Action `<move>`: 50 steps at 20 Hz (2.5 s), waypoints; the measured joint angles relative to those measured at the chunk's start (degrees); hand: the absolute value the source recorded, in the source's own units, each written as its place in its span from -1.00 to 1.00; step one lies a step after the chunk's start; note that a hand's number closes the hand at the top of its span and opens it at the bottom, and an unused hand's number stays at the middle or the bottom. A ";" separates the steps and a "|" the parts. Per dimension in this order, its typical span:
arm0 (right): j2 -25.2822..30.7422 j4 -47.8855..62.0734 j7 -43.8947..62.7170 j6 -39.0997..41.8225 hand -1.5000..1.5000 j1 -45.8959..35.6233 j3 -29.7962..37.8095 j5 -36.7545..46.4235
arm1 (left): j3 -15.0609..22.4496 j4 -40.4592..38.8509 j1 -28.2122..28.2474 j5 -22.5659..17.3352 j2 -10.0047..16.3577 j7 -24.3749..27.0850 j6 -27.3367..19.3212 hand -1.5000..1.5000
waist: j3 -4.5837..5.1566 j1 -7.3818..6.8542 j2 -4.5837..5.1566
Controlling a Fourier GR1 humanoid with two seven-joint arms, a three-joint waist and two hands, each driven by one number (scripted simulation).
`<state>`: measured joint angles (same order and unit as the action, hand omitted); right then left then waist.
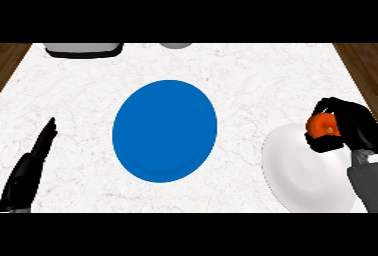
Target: Pick the squash from the plate and place it in the plate
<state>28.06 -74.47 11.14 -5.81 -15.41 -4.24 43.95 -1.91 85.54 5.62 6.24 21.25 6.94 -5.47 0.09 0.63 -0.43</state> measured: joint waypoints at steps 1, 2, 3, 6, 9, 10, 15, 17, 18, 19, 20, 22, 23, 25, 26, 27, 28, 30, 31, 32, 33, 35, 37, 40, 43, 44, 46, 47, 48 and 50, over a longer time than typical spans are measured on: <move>-0.22 -2.80 0.92 -0.93 1.00 0.27 -0.07 0.65 | -0.23 0.05 0.26 -0.05 0.17 0.06 0.16 0.00 | 0.00 0.08 -0.03; -0.23 -6.17 1.56 -1.38 1.00 0.90 -0.19 0.98 | -0.25 0.01 0.41 0.13 0.02 0.17 -0.03 0.00 | 0.00 0.25 -0.07; -0.46 -9.42 1.91 -1.96 1.00 1.42 -0.47 1.29 | -0.27 0.00 0.57 -0.08 -0.02 0.34 0.31 0.00 | 0.01 0.38 -0.11; -1.08 -19.20 2.11 -1.91 1.00 2.87 -1.60 0.76 | -0.45 0.89 1.31 -0.01 -0.09 0.17 0.30 0.00 | -0.01 0.45 -0.17; -2.26 -28.11 3.49 0.52 1.00 3.42 -3.67 -0.47 | -0.52 1.31 0.72 0.24 -0.16 -0.90 0.34 0.00 | -0.02 0.33 -0.09; -2.65 -30.69 4.41 1.90 1.00 3.28 -4.22 -1.19 | -0.54 1.15 0.69 0.45 -0.36 -0.78 0.18 0.00 | -0.02 0.22 -0.04; -6.66 -38.54 11.30 7.66 1.00 -1.63 -9.13 -0.71 | -0.52 0.61 0.37 0.87 -0.89 0.32 0.87 0.00 | -0.02 -0.55 0.19; -9.54 -39.23 14.27 9.21 1.00 -3.84 -12.10 0.62 | -0.71 0.37 0.52 1.01 -1.08 1.00 1.16 0.00 | -0.02 -0.77 0.25; -11.14 -38.85 15.93 10.00 1.00 -6.25 -12.87 1.03 | -1.01 -0.28 -0.12 0.94 -0.93 1.16 1.47 0.00 | -0.02 -0.87 0.30; -12.82 -37.45 16.66 10.03 1.00 -8.10 -13.81 1.79 | -1.10 -0.43 -0.04 1.04 -0.98 1.37 1.65 0.00 | -0.02 -0.99 0.32; -14.31 -36.74 17.65 10.58 1.00 -9.58 -14.47 2.18 | -0.74 -0.25 0.01 1.71 -1.58 1.27 1.14 0.00 | -0.03 -1.03 0.34; -18.29 -33.67 20.28 10.68 1.00 -13.51 -16.15 3.76 | -1.05 -0.40 -0.93 1.59 -1.43 0.63 1.72 0.00 | -0.03 -1.18 0.39; -20.36 -32.81 21.80 10.63 1.00 -14.59 -17.33 4.72 | -0.96 -0.49 -1.22 1.84 -1.75 0.58 1.58 0.00 | -0.03 -1.18 0.39; -23.29 -28.78 24.03 9.88 1.00 -18.02 -18.11 5.07 | -1.08 -0.89 -1.75 1.86 -1.84 0.30 2.03 0.00 | -0.03 -1.30 0.43; -24.31 -26.17 23.98 9.55 1.00 -19.82 -17.74 4.64 | -1.38 -1.04 -1.64 1.70 -1.84 0.54 2.26 0.00 | -0.03 -1.38 0.45; -25.11 -23.55 24.84 8.54 1.00 -21.53 -18.35 4.25 | -1.16 -0.88 -1.42 1.92 -2.17 0.58 2.19 0.00 | -0.04 -1.52 0.48; -25.74 -21.32 25.97 7.97 1.00 -23.19 -19.16 3.67 | -1.26 -0.83 -1.47 1.94 -1.99 0.60 2.52 0.00 | -0.04 -1.61 0.50; -26.63 -16.69 27.47 6.77 1.00 -25.77 -20.37 2.23 | -1.33 -0.07 -1.34 1.93 -2.00 0.14 2.84 0.00 | -0.04 -1.79 0.51; -26.93 -13.59 27.56 5.28 1.00 -27.00 -21.16 1.50 | -1.22 -0.03 -1.71 2.11 -2.22 -0.16 2.75 0.00 | -0.05 -1.91 0.56; -27.17 -10.51 27.44 4.12 1.00 -28.10 -21.92 0.84 | -1.41 -0.25 -2.19 2.12 -2.08 -0.27 2.91 0.00 | -0.05 -2.01 0.61; -27.36 -7.52 27.47 2.65 1.00 -29.11 -22.99 0.01 | -1.29 0.30 -2.06 2.21 -2.17 -0.64 2.97 0.00 | -0.05 -2.20 0.64; -27.63 -2.33 27.15 0.74 1.00 -31.62 -23.88 -2.05 | -1.73 0.79 -2.46 2.27 -2.01 -1.45 3.13 0.00 | -0.06 -2.20 0.65; -27.79 3.06 27.34 -2.11 1.00 -34.64 -25.82 -4.85 | -1.67 -0.15 -3.17 2.57 -2.32 -1.01 3.21 0.00 | -0.06 -2.40 0.72; -27.92 9.99 26.00 -6.43 1.00 -36.89 -29.34 -9.48 | -1.29 0.04 -3.19 3.02 -2.70 -0.99 3.38 0.00 | -0.05 -2.95 0.84; -28.00 14.09 24.61 -11.81 -1.00 -36.48 -30.29 -15.25 | -0.89 -0.28 -3.56 3.33 -3.22 -0.65 3.42 0.00 | -0.06 -3.42 0.98; -28.01 15.37 25.50 -13.86 -1.00 -37.01 -30.82 -16.88 | -0.82 0.26 -3.30 3.39 -3.22 -0.67 3.50 0.00 | -0.07 -3.69 0.99; -28.03 18.37 26.07 -17.37 -1.00 -37.40 -32.74 -20.00 | -0.58 0.39 -3.67 3.70 -3.62 -1.39 3.34 0.00 | -0.07 -3.77 1.00; -28.04 19.95 26.33 -18.01 -1.00 -38.55 -33.11 -21.59 | -0.78 0.25 -3.02 3.74 -3.53 -0.60 3.43 0.00 | -0.07 -3.72 0.99; -28.04 21.47 25.98 -19.68 -1.00 -38.90 -34.20 -23.16 | -1.04 0.62 -2.95 3.46 -3.20 -0.80 3.93 0.00 | -0.07 -3.82 0.99; -28.05 23.09 24.98 -23.31 -1.00 -39.33 -36.72 -25.96 | -1.03 0.49 -2.79 3.57 -3.35 -0.50 4.17 0.00 | -0.07 -3.80 0.99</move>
<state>0.01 -51.39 36.12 -29.12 -54.74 -40.96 17.99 -2.94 86.03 2.83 9.81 17.90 6.44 -1.30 0.01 -3.17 0.57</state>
